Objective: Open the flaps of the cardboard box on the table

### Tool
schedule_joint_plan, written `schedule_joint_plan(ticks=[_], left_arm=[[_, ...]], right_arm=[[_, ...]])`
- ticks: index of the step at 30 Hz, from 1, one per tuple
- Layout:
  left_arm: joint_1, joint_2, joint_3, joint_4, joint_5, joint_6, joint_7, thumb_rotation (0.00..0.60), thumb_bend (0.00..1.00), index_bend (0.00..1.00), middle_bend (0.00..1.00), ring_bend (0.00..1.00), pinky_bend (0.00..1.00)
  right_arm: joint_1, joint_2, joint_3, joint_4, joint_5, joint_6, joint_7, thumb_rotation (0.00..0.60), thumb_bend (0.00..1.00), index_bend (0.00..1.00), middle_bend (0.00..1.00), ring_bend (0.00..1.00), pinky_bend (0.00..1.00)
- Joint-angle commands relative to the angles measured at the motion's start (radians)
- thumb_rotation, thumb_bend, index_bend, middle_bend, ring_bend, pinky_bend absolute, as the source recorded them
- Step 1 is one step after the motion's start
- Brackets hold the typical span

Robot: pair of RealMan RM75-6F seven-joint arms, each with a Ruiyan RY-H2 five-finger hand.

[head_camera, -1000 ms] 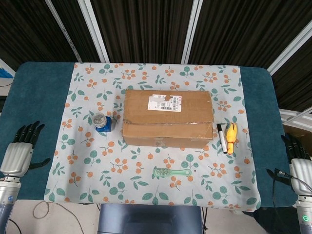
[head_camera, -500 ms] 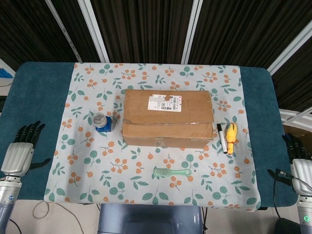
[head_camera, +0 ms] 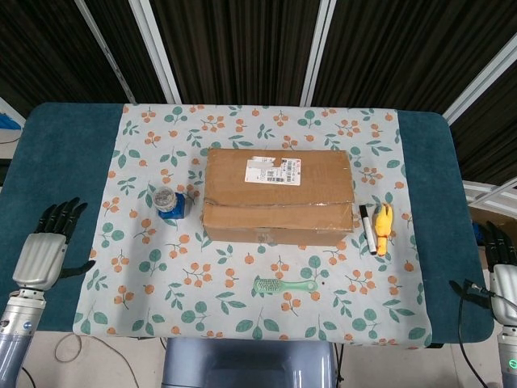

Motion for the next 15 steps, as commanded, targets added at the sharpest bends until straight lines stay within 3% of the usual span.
schedule_joint_plan(ticks=[1, 8, 15], left_arm=[[-0.061, 0.028, -0.053, -0.084, -0.012, -0.038, 0.078, 0.6, 0.07, 0.0, 0.0, 0.0, 0.0], [-0.226, 0.055, -0.183, -0.233, -0.164, -0.193, 0.192, 0.6, 0.1, 0.0, 0.0, 0.0, 0.0], [-0.407, -0.033, -0.263, -0.211, -0.363, -0.304, 0.335, 0.6, 0.1, 0.0, 0.0, 0.0, 0.0]], right_arm=[[0.004, -0.001, 0.004, 0.004, 0.007, -0.01, 0.009, 0.6, 0.12, 0.0, 0.0, 0.0, 0.22], [0.006, 0.0, 0.006, -0.005, 0.016, -0.022, 0.022, 0.6, 0.12, 0.0, 0.0, 0.0, 0.22], [0.005, 0.003, 0.014, -0.01, 0.037, -0.035, 0.043, 0.6, 0.13, 0.0, 0.0, 0.0, 0.22]])
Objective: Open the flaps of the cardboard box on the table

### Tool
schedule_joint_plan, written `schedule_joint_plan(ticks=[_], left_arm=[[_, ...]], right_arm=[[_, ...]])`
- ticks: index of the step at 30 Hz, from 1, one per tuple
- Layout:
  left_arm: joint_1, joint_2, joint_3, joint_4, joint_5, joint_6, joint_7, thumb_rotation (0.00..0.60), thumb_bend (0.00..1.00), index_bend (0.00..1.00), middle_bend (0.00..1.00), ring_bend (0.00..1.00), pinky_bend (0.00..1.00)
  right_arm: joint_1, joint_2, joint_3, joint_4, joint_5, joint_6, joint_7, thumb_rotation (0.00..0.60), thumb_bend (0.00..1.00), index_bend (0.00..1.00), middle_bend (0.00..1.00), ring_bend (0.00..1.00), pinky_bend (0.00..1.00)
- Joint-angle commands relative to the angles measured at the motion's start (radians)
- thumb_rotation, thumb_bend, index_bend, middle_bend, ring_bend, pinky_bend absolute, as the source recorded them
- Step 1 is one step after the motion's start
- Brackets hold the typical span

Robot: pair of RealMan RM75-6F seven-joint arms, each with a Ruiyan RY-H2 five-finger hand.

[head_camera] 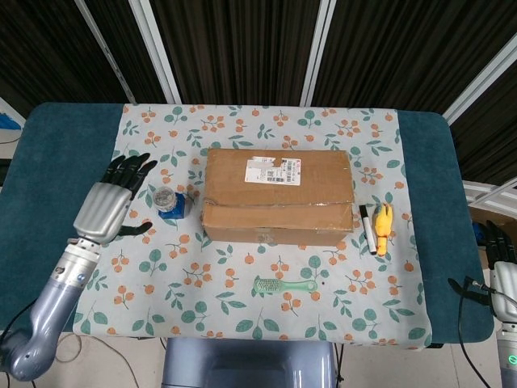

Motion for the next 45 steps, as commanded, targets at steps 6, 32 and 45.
schedule_joint_plan(ticks=[6, 32, 45], left_arm=[[-0.225, -0.131, -0.071, 0.056, -0.278, -0.114, 0.17, 0.6, 0.1, 0.0, 0.0, 0.0, 0.0], [-0.453, -0.276, -0.013, 0.253, -0.492, -0.11, 0.275, 0.6, 0.12, 0.0, 0.0, 0.0, 0.0], [-0.512, -0.315, -0.036, 0.34, -0.386, -0.087, 0.227, 0.6, 0.23, 0.0, 0.0, 0.0, 0.0]], right_arm=[[0.0, 0.004, 0.007, -0.007, 0.019, -0.015, 0.022, 0.6, 0.13, 0.0, 0.0, 0.0, 0.22], [0.001, 0.015, 0.023, -0.027, 0.059, -0.05, 0.065, 0.6, 0.13, 0.0, 0.0, 0.0, 0.22], [-0.001, 0.017, 0.023, -0.034, 0.064, -0.055, 0.065, 0.6, 0.13, 0.0, 0.0, 0.0, 0.22]])
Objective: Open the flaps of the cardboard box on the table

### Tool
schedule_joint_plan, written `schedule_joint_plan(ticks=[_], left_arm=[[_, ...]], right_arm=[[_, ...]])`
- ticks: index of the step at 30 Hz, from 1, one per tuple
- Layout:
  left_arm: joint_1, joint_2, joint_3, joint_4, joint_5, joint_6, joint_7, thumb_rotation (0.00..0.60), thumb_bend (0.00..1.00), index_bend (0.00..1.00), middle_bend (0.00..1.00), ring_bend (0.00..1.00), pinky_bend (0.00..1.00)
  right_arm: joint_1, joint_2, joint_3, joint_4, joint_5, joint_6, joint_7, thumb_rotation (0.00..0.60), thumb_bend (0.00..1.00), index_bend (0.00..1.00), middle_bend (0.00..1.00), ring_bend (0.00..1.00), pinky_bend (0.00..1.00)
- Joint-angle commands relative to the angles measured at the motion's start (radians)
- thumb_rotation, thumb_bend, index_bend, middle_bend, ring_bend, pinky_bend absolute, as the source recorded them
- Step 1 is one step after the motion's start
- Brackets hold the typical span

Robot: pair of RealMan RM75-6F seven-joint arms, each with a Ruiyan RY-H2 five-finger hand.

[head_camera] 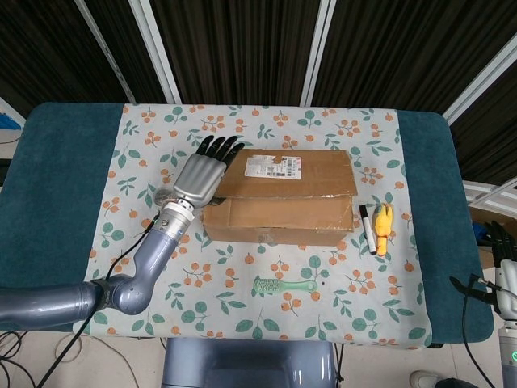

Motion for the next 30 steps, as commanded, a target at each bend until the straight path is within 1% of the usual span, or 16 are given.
schedule_joint_plan(ticks=[1, 4, 9, 17, 25, 30], left_arm=[[-0.014, 0.007, -0.014, 0.009, 0.027, 0.012, -0.008, 0.6, 0.23, 0.0, 0.0, 0.0, 0.0], [-0.028, 0.016, -0.028, 0.031, 0.025, 0.006, -0.012, 0.6, 0.23, 0.0, 0.0, 0.0, 0.0], [-0.073, 0.014, -0.042, 0.123, 0.02, -0.025, 0.006, 0.6, 0.23, 0.0, 0.0, 0.0, 0.0], [-0.191, -0.05, -0.084, 0.369, 0.0, -0.112, 0.005, 0.6, 0.23, 0.0, 0.0, 0.0, 0.0], [-0.317, -0.14, -0.093, 0.621, 0.041, -0.188, 0.001, 0.6, 0.23, 0.0, 0.0, 0.0, 0.0], [-0.377, -0.199, -0.095, 0.752, 0.027, -0.242, 0.004, 0.6, 0.23, 0.0, 0.0, 0.0, 0.0]], right_arm=[[0.0, 0.002, 0.0, -0.001, 0.002, -0.004, 0.005, 0.6, 0.13, 0.0, 0.0, 0.0, 0.22], [0.0, 0.003, -0.001, -0.003, 0.001, -0.004, 0.007, 0.6, 0.13, 0.0, 0.0, 0.0, 0.22], [-0.001, 0.004, -0.001, -0.007, 0.001, -0.006, 0.005, 0.6, 0.13, 0.0, 0.0, 0.0, 0.22], [-0.003, 0.004, 0.0, -0.012, 0.009, -0.007, -0.001, 0.6, 0.13, 0.0, 0.0, 0.0, 0.22], [-0.003, 0.006, -0.001, -0.019, 0.012, -0.011, -0.008, 0.6, 0.13, 0.0, 0.0, 0.0, 0.22], [-0.004, 0.008, 0.001, -0.019, 0.018, -0.016, -0.002, 0.6, 0.13, 0.0, 0.0, 0.0, 0.22]])
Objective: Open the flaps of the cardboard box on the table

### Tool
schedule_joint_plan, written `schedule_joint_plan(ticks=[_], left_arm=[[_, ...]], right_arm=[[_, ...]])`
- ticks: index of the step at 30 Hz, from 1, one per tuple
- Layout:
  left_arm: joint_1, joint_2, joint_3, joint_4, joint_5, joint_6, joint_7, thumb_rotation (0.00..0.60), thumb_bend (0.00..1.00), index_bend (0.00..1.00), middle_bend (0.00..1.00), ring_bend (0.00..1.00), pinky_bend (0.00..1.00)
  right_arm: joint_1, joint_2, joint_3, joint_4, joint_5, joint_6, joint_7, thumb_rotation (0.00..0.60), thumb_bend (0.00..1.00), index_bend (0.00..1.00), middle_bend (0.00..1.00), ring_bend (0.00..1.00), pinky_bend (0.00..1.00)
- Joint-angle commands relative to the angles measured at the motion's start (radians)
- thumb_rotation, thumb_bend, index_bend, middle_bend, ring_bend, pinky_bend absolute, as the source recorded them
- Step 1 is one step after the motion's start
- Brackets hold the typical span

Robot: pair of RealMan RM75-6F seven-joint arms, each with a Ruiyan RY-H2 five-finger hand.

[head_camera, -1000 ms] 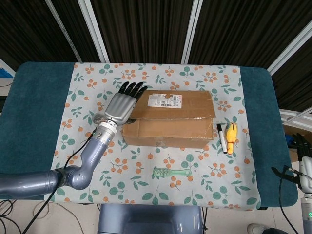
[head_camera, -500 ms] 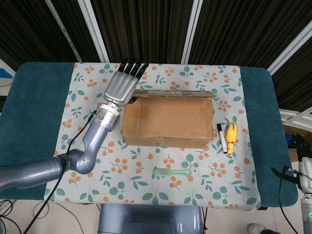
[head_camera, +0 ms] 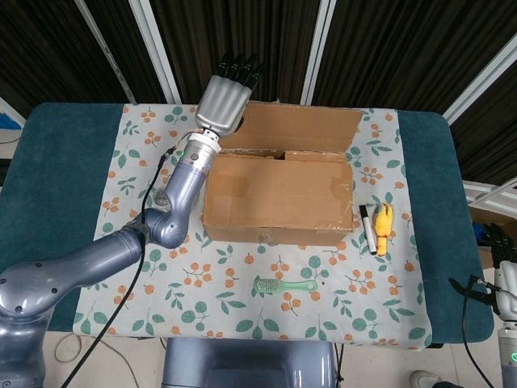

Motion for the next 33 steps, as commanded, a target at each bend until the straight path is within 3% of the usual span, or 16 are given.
schedule_joint_plan(ticks=[1, 8, 13, 18, 26, 33], left_arm=[[-0.056, -0.057, -0.002, 0.099, -0.002, -0.05, 0.001, 0.6, 0.23, 0.0, 0.0, 0.0, 0.0], [-0.053, -0.09, 0.01, 0.156, -0.01, -0.06, -0.014, 0.6, 0.23, 0.0, 0.0, 0.0, 0.0], [-0.011, -0.051, 0.02, 0.082, 0.008, -0.034, -0.044, 0.6, 0.23, 0.0, 0.0, 0.0, 0.0], [0.105, 0.061, 0.042, -0.161, 0.023, 0.042, -0.088, 0.6, 0.23, 0.0, 0.0, 0.0, 0.0], [0.345, 0.295, 0.137, -0.599, 0.121, 0.253, -0.13, 0.6, 0.21, 0.0, 0.0, 0.0, 0.0], [0.554, 0.445, 0.232, -0.825, 0.232, 0.445, -0.186, 0.6, 0.19, 0.0, 0.0, 0.0, 0.0]], right_arm=[[-0.002, 0.002, 0.001, 0.0, 0.003, -0.001, 0.004, 0.6, 0.13, 0.0, 0.0, 0.0, 0.22], [-0.004, 0.008, 0.0, -0.004, 0.005, -0.005, 0.013, 0.6, 0.13, 0.0, 0.0, 0.0, 0.22], [-0.004, 0.01, 0.0, -0.004, 0.006, -0.008, 0.012, 0.6, 0.13, 0.0, 0.0, 0.0, 0.22], [-0.003, 0.011, 0.003, -0.001, 0.015, -0.013, 0.011, 0.6, 0.13, 0.0, 0.0, 0.0, 0.22], [0.0, 0.005, 0.011, 0.002, 0.034, -0.015, -0.016, 0.6, 0.13, 0.0, 0.0, 0.0, 0.22], [0.002, -0.001, 0.01, 0.003, 0.038, -0.009, -0.057, 0.6, 0.13, 0.0, 0.0, 0.0, 0.22]])
